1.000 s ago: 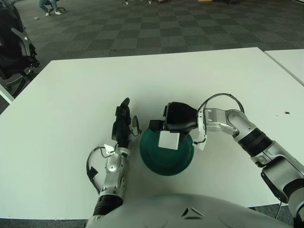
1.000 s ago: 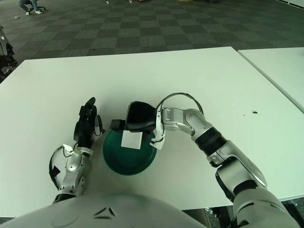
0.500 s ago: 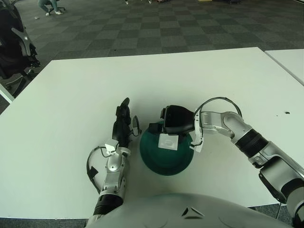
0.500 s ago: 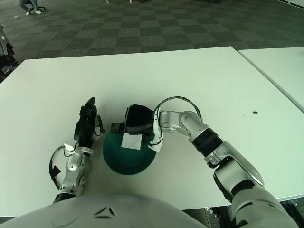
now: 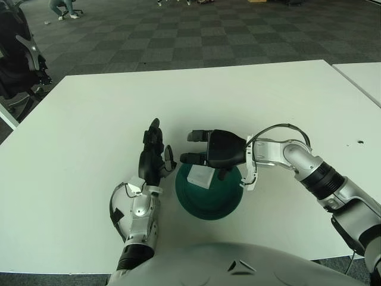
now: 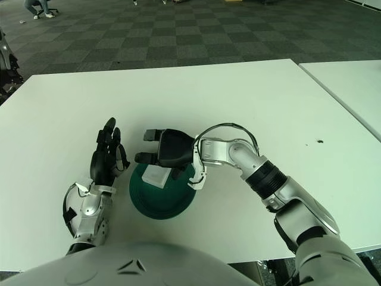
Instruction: Put the charger into the plate.
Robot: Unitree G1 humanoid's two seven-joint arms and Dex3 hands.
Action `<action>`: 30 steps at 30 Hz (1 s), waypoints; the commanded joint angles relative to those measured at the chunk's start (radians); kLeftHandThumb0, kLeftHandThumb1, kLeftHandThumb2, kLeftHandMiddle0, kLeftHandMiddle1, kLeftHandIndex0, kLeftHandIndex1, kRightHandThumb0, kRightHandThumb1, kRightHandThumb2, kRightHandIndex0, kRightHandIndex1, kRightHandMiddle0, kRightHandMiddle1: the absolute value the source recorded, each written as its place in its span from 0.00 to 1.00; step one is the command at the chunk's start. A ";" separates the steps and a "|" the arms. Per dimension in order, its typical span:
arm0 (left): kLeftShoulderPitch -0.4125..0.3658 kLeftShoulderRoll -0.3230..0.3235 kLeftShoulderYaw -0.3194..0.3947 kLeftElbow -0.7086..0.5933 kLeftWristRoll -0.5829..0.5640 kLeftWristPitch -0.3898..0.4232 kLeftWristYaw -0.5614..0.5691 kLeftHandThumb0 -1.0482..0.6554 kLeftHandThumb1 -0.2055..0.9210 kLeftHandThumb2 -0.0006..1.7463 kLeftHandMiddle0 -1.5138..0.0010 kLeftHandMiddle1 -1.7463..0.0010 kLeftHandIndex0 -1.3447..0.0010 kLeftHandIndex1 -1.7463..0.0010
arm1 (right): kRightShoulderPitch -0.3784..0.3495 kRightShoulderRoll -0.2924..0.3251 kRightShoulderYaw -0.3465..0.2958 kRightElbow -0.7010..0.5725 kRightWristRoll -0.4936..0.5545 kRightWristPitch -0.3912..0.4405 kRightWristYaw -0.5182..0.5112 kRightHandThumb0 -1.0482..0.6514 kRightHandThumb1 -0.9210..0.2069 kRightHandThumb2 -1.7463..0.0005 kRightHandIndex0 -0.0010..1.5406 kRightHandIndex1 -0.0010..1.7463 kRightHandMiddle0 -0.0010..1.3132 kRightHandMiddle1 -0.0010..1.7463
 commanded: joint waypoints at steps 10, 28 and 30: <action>0.179 -0.137 -0.039 0.104 -0.025 -0.046 0.080 0.09 1.00 0.50 0.95 0.99 1.00 0.90 | 0.017 0.011 0.026 0.029 -0.046 0.061 -0.178 0.00 0.00 0.59 0.00 0.00 0.00 0.00; 0.200 -0.037 0.009 0.039 -0.099 0.188 -0.018 0.08 1.00 0.53 0.98 1.00 0.98 0.93 | 0.010 0.082 -0.139 0.484 0.554 -0.106 -0.170 0.00 0.00 0.50 0.00 0.00 0.00 0.00; 0.202 -0.035 0.014 0.040 -0.093 0.176 -0.021 0.08 1.00 0.53 0.97 1.00 0.99 0.88 | 0.041 0.106 -0.161 0.504 0.640 -0.096 -0.144 0.00 0.00 0.50 0.00 0.00 0.00 0.00</action>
